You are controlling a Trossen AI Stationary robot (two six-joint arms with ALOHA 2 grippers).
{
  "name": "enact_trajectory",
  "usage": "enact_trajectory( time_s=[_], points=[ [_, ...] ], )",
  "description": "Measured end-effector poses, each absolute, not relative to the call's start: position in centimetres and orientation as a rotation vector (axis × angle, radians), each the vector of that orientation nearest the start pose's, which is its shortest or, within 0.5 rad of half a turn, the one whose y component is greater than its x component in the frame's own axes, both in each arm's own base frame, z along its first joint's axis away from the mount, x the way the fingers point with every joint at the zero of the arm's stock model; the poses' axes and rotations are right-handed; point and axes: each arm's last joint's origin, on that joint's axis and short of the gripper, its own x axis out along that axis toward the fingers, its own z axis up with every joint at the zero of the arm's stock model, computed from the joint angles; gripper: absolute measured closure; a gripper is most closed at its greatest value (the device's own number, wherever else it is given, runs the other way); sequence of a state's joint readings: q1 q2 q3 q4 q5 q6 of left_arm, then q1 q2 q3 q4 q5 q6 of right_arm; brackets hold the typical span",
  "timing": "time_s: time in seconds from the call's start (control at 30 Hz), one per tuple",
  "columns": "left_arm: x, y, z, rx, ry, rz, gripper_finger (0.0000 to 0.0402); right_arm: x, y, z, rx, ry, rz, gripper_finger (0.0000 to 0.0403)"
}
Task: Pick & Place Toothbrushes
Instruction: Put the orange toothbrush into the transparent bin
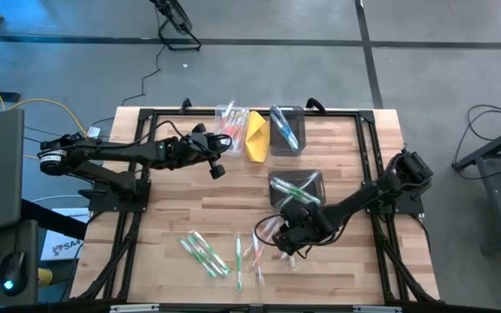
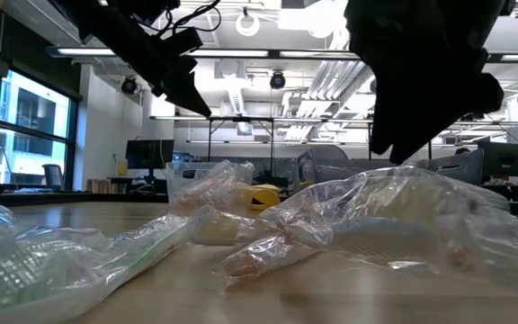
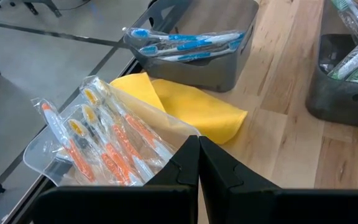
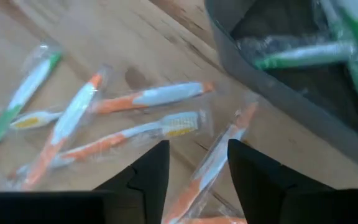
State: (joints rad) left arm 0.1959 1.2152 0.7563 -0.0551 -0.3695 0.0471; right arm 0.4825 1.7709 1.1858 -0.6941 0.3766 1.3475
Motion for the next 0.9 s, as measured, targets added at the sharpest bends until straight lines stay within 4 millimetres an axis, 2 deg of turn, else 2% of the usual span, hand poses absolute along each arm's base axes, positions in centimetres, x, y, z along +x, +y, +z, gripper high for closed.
enact_trajectory(
  time_s=[0.37, 0.6, 0.7, 0.9],
  points=[
    [24.9, 6.0, 24.8, 0.091, 0.552, 0.539, 0.0401, 31.0, 15.2, 14.2, 0.683, 1.089, -0.755, 0.0257],
    [24.9, 6.0, 24.7, 0.092, 0.558, 0.539, 0.0401, 31.1, 15.5, 13.3, 0.687, 1.119, -0.762, 0.0262],
    [24.9, 6.0, 24.7, 0.092, 0.558, 0.539, 0.0401, 31.1, 15.5, 13.3, 0.688, 1.124, -0.762, 0.0284],
    [24.9, 6.0, 24.7, 0.092, 0.558, 0.539, 0.0401, 31.0, 15.4, 13.3, 0.674, 1.128, -0.762, 0.0360]
  ],
)
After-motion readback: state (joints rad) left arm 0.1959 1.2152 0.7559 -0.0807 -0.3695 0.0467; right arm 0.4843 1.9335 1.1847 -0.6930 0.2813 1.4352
